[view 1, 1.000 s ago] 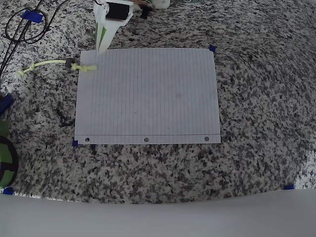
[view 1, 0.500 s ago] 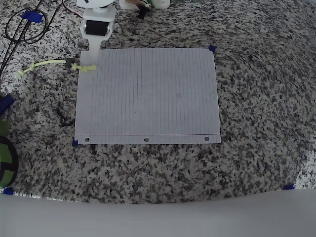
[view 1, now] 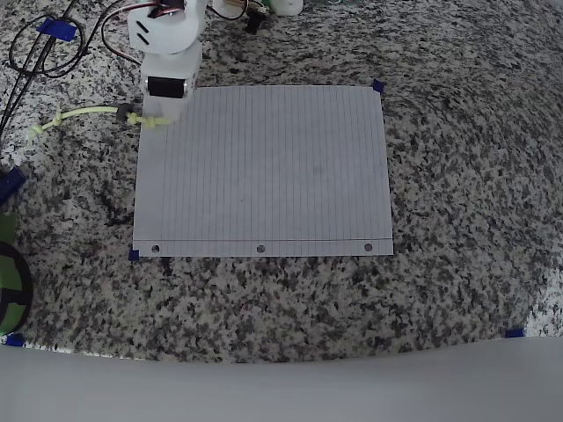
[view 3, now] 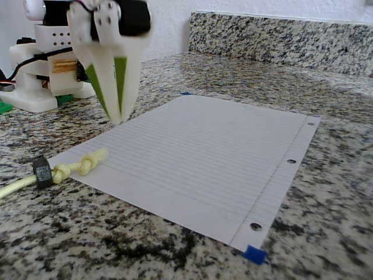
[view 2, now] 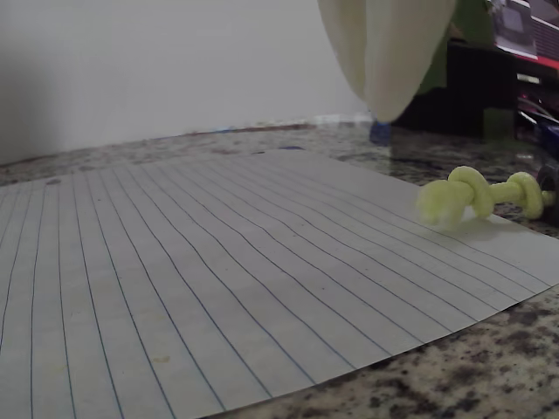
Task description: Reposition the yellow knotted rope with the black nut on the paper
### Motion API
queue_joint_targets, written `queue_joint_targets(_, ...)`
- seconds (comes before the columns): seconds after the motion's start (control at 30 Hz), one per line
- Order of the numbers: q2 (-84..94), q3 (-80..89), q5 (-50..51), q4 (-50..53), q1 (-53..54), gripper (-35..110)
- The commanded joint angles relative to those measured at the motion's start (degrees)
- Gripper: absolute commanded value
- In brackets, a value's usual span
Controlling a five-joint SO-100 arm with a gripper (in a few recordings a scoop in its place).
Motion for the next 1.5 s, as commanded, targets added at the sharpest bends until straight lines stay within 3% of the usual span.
queue_joint_targets(0.0,-1.9,-2.9,-2.8,-2.5,1.4,8)
queue_joint_targets(0.3,-10.5,-11.3,-10.1,5.4,4.2,11)
queue_joint_targets(0.4,-12.4,-14.8,-12.7,9.8,6.2,35)
queue_joint_targets(0.43,-12.8,-15.8,-13.4,10.9,6.7,37)
queue_joint_targets(0.87,-21.2,-23.1,-13.4,14.2,8.5,27)
queue_joint_targets(1.47,-27.0,-26.3,-13.2,14.2,8.7,31)
